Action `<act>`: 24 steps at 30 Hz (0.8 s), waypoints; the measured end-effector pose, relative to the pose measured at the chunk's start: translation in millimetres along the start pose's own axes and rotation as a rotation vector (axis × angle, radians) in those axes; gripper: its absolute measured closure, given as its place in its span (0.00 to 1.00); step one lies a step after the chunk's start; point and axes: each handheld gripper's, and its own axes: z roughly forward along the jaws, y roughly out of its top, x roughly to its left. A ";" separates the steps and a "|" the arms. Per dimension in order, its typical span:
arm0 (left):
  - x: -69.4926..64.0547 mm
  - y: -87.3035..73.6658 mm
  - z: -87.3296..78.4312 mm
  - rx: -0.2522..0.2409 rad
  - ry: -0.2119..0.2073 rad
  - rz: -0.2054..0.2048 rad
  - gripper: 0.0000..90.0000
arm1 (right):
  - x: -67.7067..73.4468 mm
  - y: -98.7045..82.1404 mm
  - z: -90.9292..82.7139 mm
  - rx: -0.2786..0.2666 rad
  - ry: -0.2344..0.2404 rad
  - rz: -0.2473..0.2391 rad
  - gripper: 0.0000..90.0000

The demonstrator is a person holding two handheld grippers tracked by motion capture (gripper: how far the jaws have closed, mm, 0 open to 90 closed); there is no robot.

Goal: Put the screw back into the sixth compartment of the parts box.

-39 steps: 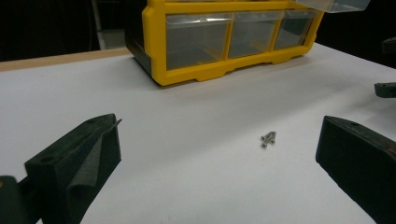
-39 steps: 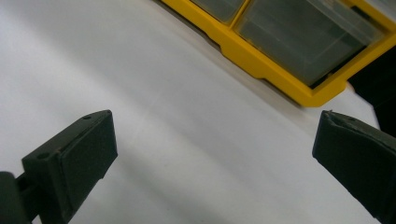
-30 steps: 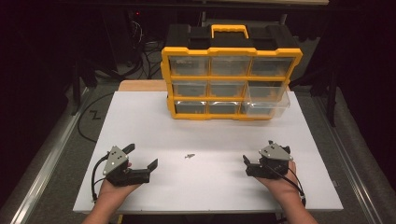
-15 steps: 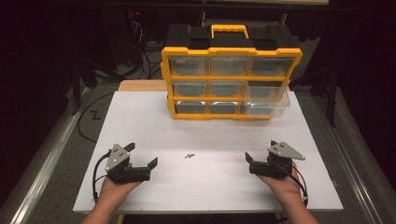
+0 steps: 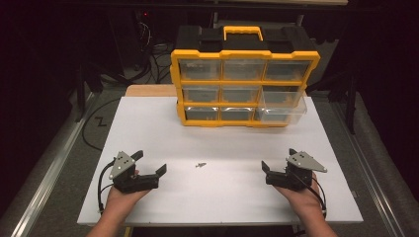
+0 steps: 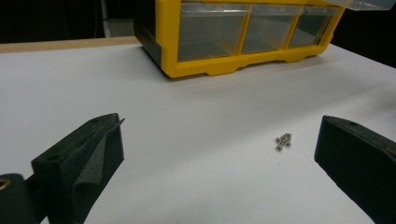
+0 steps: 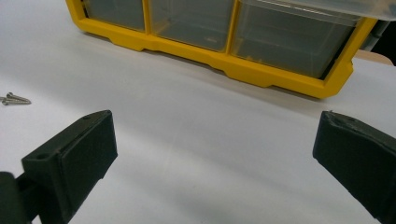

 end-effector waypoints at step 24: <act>-1.2 3.5 -8.2 -0.018 -0.007 -0.002 0.03 | 3.5 -5.6 16.5 0.235 -0.014 -0.031 0.02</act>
